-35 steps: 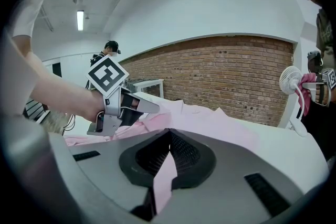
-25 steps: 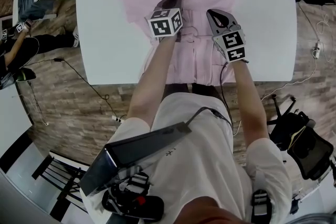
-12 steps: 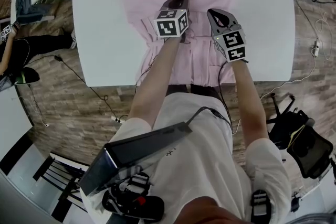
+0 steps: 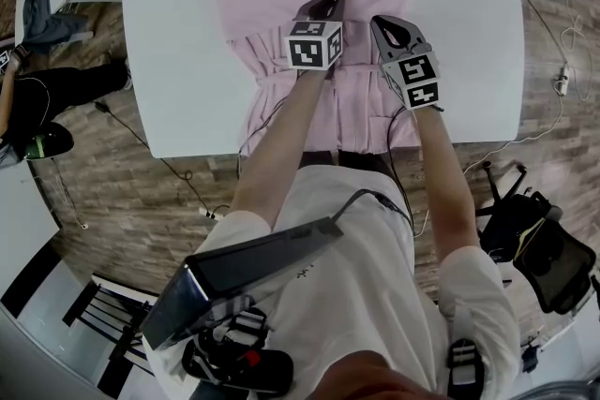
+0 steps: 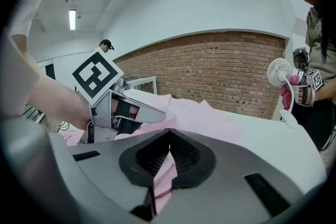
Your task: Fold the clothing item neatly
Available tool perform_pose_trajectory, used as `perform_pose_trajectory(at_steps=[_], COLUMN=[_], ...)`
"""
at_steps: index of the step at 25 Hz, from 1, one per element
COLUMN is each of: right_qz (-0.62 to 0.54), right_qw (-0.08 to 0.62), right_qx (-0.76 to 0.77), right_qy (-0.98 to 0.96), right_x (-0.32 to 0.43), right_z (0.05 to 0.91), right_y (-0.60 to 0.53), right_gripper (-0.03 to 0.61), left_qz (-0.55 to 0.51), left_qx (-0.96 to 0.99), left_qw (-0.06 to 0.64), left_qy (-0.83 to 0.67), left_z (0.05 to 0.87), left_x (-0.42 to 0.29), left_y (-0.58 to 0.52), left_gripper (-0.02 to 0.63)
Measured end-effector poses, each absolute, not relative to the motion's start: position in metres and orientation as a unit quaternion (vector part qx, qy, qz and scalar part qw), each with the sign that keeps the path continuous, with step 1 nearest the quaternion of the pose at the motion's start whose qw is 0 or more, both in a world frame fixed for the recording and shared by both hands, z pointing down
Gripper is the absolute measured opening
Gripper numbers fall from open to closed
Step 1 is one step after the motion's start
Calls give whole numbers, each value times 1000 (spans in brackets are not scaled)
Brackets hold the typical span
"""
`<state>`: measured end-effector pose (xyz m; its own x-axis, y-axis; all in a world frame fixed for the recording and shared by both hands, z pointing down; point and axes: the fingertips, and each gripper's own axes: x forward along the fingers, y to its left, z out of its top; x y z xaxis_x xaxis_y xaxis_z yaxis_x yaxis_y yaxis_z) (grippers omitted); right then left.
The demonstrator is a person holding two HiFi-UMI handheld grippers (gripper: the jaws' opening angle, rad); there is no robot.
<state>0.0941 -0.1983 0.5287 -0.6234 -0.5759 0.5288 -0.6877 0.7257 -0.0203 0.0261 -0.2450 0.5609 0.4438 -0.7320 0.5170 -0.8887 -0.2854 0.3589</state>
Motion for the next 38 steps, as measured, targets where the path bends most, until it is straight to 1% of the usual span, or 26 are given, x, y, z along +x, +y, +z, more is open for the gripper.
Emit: perform_pose_trajectory(at_steps=[18, 30, 38], right_qz=[119, 125, 128], right_qw=[258, 262, 263], right_qx=[370, 378, 380], right_qy=[-885, -879, -878], right_x=[114, 126, 129], right_z=[534, 540, 544], right_y=[-204, -205, -206], right_gripper=[5, 5, 5], left_qz=[138, 172, 179], left_qx=[807, 817, 829], left_qw=[318, 321, 322], left_qy=[-478, -447, -421], left_z=[572, 592, 599], left_x=[76, 97, 109], left_y=[-243, -236, -227], left_gripper=[34, 35, 105])
